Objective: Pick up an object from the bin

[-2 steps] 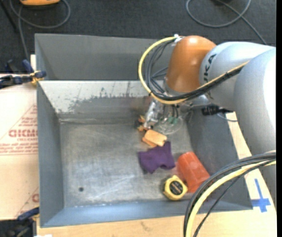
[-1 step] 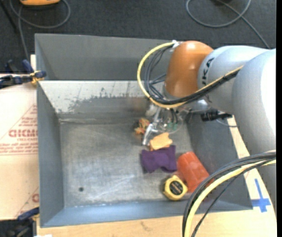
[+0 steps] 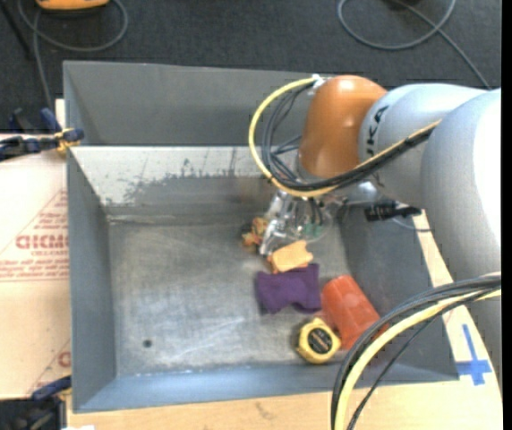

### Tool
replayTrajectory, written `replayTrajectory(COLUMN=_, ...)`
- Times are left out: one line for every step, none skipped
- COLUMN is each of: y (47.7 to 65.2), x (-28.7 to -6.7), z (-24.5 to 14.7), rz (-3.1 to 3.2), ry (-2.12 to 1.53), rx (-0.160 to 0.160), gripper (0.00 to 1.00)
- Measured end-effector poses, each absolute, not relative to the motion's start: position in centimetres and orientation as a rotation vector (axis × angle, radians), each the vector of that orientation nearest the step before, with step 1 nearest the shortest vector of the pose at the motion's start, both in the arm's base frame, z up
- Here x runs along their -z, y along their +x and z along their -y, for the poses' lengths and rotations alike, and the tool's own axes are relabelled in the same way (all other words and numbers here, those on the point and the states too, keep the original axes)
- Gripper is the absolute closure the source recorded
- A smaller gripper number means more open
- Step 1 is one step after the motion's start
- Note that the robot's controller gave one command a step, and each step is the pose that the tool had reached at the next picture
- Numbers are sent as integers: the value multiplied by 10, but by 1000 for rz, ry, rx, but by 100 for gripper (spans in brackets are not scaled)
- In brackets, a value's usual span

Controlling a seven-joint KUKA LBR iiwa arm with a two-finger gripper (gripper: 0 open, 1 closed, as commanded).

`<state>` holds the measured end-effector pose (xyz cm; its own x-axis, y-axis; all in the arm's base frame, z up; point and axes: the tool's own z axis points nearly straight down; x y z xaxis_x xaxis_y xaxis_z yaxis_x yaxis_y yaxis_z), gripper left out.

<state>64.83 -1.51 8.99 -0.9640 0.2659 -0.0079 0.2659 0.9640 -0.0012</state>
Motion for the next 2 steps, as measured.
replayTrajectory(y=648, x=-90, z=15, rz=-3106, ry=420, rx=4, gripper=100)
replayTrajectory(y=651, x=-152, z=15, rz=-3114, ry=419, rx=1, gripper=100)
